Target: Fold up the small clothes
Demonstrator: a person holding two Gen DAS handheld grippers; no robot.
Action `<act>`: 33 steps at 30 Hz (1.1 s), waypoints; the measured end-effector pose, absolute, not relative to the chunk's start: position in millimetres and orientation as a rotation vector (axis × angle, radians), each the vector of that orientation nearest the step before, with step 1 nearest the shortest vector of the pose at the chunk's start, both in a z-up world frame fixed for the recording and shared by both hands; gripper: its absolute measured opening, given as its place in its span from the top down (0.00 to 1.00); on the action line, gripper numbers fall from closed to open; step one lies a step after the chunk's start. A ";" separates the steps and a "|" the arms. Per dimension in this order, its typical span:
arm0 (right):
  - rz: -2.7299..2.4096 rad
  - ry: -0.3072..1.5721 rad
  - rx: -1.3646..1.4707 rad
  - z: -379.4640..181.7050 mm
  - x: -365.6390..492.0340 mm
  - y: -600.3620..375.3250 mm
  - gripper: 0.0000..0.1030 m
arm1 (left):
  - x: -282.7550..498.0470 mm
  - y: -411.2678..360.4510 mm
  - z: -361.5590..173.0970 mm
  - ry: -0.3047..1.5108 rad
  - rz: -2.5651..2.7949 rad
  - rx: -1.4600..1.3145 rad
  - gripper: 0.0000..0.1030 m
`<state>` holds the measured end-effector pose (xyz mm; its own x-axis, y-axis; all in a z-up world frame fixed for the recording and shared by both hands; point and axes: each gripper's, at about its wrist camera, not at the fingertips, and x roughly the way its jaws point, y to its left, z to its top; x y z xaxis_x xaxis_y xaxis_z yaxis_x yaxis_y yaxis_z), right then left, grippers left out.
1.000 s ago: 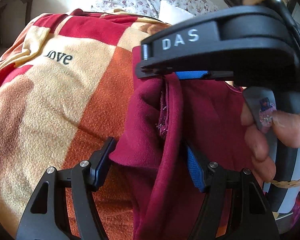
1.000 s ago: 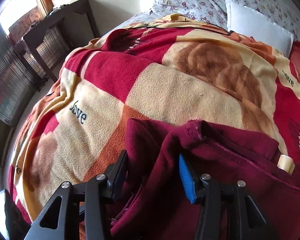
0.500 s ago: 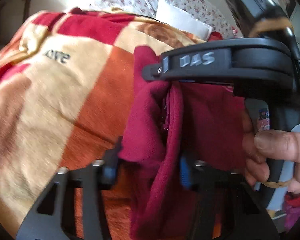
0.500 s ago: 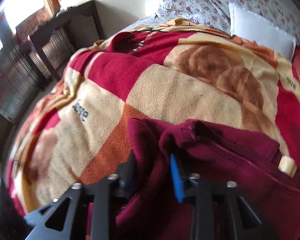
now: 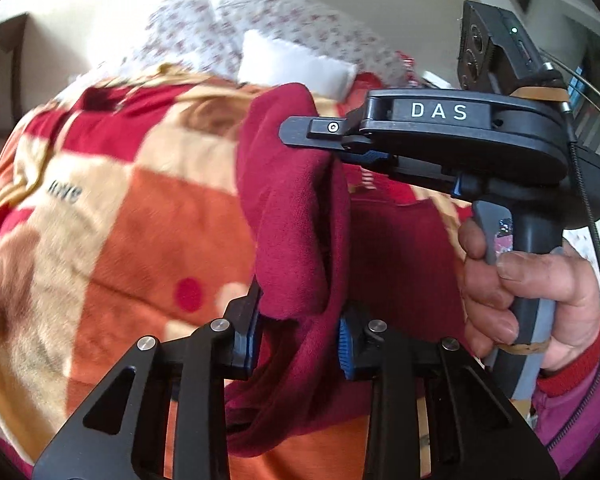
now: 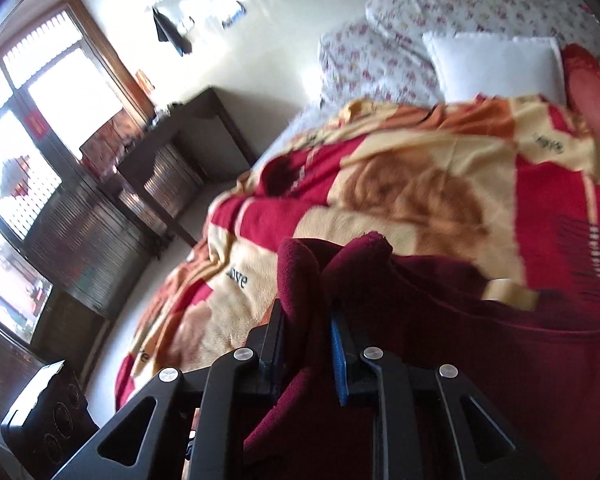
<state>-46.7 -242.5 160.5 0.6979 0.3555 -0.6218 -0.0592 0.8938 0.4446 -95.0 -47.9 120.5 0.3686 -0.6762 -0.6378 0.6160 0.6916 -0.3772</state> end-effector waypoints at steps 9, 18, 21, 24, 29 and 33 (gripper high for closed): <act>0.131 0.679 0.486 178.4 -137.9 -337.4 0.82 | -143.2 -132.4 144.6 0.839 -0.977 0.022 0.72; -0.042 0.702 0.601 127.0 -199.7 -419.1 0.83 | -178.4 -227.5 109.9 0.913 -1.028 0.158 0.72; -0.107 0.723 0.624 105.0 -205.1 -434.3 0.83 | -184.9 -249.7 96.5 0.934 -1.005 0.177 0.72; -0.135 0.740 0.633 91.5 -202.1 -442.9 0.83 | -194.1 -259.7 89.1 0.927 -0.971 0.235 0.72; -0.121 0.727 0.652 89.9 -207.8 -448.4 0.83 | -204.2 -238.0 105.4 0.969 -1.031 0.286 0.64; -0.120 0.706 0.677 104.6 -236.5 -446.4 0.73 | -203.9 -195.5 127.9 0.925 -1.049 0.276 0.59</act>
